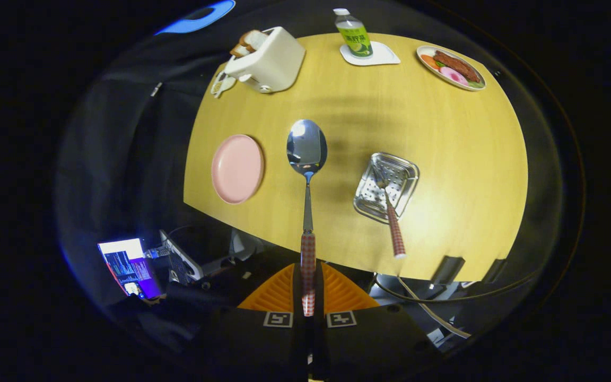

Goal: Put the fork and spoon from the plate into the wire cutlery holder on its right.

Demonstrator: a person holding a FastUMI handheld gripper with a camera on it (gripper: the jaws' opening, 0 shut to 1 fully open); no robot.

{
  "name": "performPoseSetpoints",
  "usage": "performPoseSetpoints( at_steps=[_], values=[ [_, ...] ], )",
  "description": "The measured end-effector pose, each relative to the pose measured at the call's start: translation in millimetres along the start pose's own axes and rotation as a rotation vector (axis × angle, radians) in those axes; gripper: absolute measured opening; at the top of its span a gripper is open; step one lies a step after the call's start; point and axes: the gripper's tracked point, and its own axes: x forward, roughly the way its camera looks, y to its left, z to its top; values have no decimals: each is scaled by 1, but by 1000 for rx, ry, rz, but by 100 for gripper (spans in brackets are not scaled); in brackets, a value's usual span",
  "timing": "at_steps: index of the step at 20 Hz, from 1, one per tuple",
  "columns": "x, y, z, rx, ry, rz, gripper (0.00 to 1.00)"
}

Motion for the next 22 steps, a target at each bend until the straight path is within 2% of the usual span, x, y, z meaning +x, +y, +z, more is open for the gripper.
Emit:
performPoseSetpoints(
  at_steps=[5,13,22],
  values=[
    [-2,-43,-22,-4,206,-71,8],
    [1,-76,-7,44,483,-142,8],
    [23,-78,15,50,697,-192,9]
  ],
)
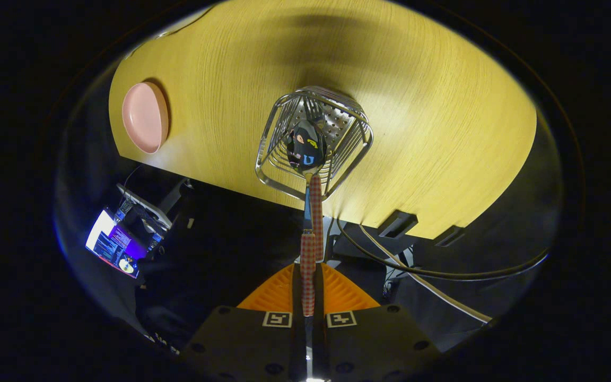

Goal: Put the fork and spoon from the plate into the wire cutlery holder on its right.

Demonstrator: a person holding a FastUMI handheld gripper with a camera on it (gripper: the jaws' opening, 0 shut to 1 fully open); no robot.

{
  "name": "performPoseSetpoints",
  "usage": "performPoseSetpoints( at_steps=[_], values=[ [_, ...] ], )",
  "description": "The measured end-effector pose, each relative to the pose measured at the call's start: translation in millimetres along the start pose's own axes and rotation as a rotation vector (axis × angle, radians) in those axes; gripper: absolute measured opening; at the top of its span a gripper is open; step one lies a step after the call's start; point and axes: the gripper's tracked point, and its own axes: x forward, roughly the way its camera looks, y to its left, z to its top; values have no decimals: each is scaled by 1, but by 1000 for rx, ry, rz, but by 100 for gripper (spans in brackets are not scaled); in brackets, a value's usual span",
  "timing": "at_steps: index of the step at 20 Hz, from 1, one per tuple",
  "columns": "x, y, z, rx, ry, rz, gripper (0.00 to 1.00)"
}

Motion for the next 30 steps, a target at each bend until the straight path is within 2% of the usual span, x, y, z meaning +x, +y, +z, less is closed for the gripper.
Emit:
performPoseSetpoints(
  at_steps=[5,10,12,14,18,20,21,25,30],
  values=[
    [-3,-4,22,-4,42,-36,9],
    [-2,-7,29,-5,22,-34,16],
    [0,-4,32,-7,-29,-24,23],
    [-5,-1,39,-25,-132,-3,25],
    [-16,11,41,-46,-381,40,76],
    [-26,14,34,-44,-510,47,83],
    [-33,16,31,-43,-577,52,99],
    [-41,26,18,-5,-854,46,100],
    [-90,43,-5,114,-1241,50,100]
  ],
)
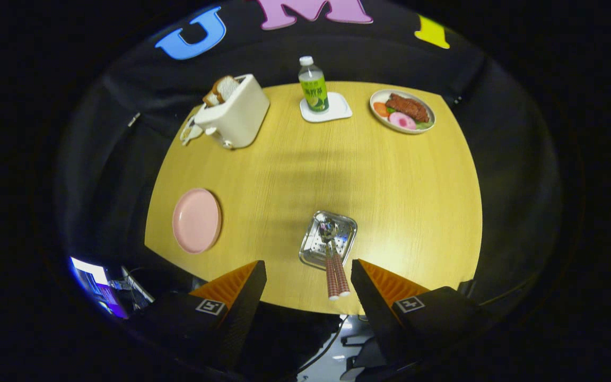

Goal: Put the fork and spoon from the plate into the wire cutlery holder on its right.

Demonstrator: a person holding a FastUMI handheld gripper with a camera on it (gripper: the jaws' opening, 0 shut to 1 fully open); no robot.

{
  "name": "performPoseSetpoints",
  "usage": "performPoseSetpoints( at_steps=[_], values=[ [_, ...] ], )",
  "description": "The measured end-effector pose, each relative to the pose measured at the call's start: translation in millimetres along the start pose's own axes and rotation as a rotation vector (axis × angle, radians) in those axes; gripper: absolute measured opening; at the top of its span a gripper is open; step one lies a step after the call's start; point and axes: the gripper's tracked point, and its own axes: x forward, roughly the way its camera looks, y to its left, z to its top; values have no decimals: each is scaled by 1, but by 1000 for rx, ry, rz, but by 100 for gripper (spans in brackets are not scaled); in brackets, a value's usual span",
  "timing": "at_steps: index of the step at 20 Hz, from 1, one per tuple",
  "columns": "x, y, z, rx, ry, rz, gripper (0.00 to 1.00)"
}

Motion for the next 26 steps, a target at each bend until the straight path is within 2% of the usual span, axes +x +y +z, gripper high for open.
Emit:
performPoseSetpoints(
  at_steps=[4,8,14,19,22,26],
  values=[
    [-27,24,24,-19,-240,-26,100],
    [-63,36,57,-137,-454,-87,100],
    [-121,79,96,-198,-756,-69,99],
    [-152,92,111,-224,-900,-71,99],
    [-162,95,121,-254,-941,-63,99],
    [-161,102,136,-263,-960,-1,99]
  ],
)
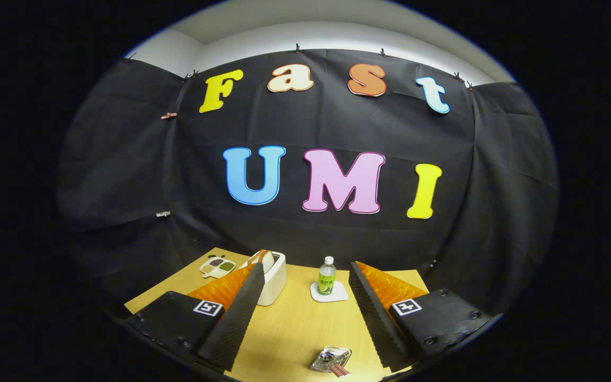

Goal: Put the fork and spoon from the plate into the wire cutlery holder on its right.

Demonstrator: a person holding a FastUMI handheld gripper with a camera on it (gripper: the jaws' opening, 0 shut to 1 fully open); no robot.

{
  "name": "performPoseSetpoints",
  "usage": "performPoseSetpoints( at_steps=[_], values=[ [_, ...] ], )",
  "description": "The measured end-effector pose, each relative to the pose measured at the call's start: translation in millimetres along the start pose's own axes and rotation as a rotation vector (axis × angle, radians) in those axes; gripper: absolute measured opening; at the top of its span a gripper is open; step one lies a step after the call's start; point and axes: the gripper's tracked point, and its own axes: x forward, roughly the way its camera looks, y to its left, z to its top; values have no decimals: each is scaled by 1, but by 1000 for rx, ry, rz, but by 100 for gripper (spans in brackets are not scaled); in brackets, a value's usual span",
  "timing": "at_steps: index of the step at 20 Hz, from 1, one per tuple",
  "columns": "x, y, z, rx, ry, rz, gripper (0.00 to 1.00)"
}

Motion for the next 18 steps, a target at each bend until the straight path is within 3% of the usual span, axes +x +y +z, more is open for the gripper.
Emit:
performPoseSetpoints(
  at_steps=[9,18],
  values=[
    [16,-2,1,-53,0,135,99],
    [17,-20,8,-92,-2,175,99]
  ],
)
